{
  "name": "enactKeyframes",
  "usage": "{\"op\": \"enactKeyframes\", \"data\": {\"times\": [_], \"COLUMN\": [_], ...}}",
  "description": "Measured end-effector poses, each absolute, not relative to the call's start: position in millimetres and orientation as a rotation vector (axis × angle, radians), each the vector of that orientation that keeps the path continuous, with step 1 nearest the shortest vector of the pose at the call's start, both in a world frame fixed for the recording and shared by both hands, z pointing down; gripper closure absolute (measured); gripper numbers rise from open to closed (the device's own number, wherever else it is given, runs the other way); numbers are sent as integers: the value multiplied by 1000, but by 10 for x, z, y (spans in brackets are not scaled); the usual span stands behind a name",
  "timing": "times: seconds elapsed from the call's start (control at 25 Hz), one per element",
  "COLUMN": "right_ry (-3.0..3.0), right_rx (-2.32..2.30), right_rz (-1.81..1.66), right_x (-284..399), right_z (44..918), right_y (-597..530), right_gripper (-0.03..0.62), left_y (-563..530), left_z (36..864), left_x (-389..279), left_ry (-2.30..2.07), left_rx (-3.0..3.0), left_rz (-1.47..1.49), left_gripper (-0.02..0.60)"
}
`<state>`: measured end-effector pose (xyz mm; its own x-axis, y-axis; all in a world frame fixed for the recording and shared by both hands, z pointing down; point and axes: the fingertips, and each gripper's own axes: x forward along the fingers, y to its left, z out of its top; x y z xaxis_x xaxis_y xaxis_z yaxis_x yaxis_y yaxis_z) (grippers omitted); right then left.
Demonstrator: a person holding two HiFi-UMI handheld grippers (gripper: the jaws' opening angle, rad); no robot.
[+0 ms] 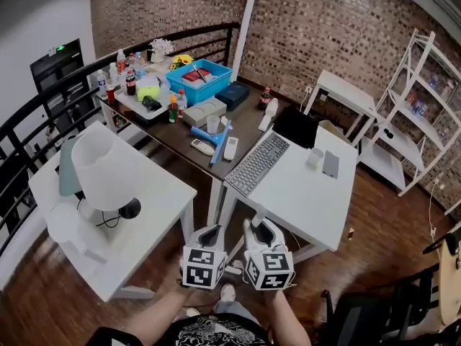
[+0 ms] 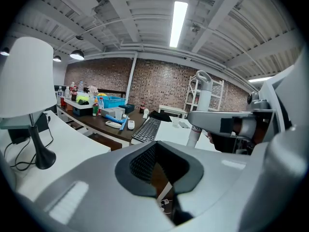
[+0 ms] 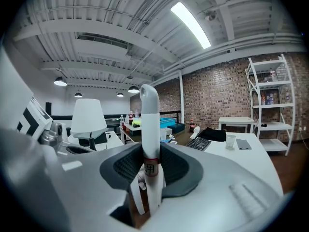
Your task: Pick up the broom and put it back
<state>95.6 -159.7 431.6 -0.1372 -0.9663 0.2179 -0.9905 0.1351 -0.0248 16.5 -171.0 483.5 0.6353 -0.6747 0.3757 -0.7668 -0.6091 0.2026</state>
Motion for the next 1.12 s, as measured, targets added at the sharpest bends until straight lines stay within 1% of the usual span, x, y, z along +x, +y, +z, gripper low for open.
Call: {"op": "enactKeyframes", "data": {"times": [0.64,1.12], "right_ry": [-2290,-2320], "right_rx": [1888,1847], "right_rz": [300,377], "right_x": [973,1109], "right_z": [4611,4986], "right_y": [-1876,-2292], "right_gripper": [496,496], "left_y": [-1845,-2157], "left_z": [4904,5001], "left_x": [216,434], "left_ry": [-1204,-1246], "left_rx": [2477,2453], "left_rz": [395,440], "left_gripper": [575,577]}}
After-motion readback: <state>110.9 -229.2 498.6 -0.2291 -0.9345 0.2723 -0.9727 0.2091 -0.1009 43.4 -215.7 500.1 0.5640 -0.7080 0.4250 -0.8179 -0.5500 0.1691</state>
